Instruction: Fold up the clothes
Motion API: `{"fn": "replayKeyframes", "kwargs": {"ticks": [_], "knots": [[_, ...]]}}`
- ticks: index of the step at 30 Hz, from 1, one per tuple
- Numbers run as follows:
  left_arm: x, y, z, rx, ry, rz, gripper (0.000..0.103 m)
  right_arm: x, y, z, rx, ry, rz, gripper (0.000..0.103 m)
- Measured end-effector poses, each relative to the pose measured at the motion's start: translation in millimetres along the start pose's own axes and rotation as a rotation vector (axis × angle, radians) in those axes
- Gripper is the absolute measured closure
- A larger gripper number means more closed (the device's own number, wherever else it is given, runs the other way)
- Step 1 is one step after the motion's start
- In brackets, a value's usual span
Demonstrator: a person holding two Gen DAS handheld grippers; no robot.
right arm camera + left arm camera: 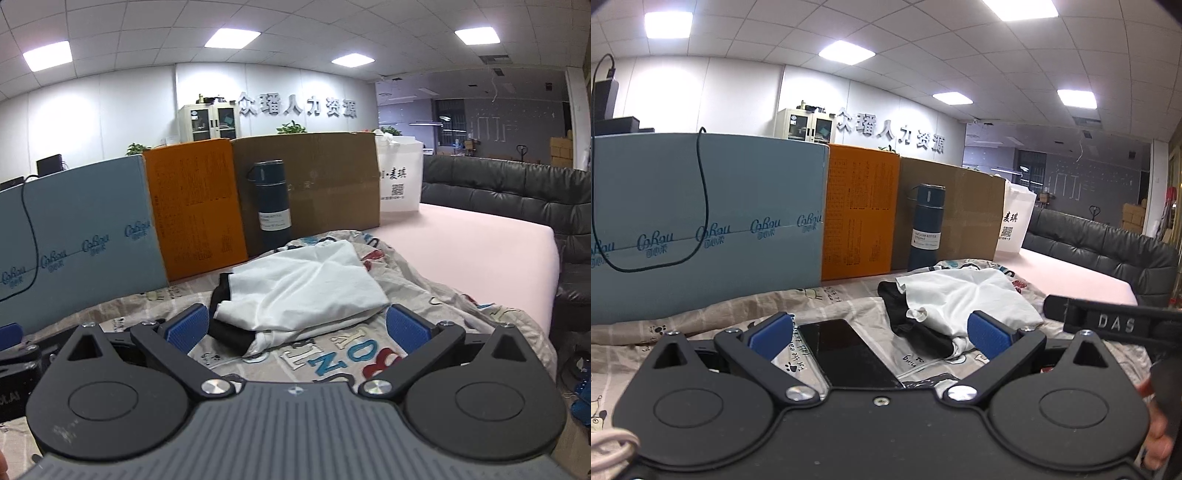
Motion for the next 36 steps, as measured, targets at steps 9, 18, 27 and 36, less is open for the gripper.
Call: {"fn": "replayKeyframes", "kwargs": {"ticks": [9, 18, 27, 36], "knots": [[1, -4, -3, 0.02, 0.01, 0.004, 0.0, 8, -9, -7, 0.01, 0.034, -0.008, 0.0], [2, -5, -5, 0.025, 0.007, -0.001, 0.0, 12, -5, -12, -0.013, 0.052, -0.021, 0.0], [2, -5, -7, 0.021, 0.014, 0.001, 0.0, 14, -7, -13, -0.008, 0.049, -0.029, 0.0], [6, -6, -10, 0.029, 0.043, -0.017, 0.0, 12, -6, -14, -0.013, 0.027, -0.009, 0.0]]}}
Point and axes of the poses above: each gripper's, at about its wrist camera, not at the fingertips, and x roughly the way its jaws point, y to its left, z to its top, the point moved 4 cm from there along x, roughly the way its jaws point, and after that the axes turned 2 degrees about x, right-handed, at the moved point
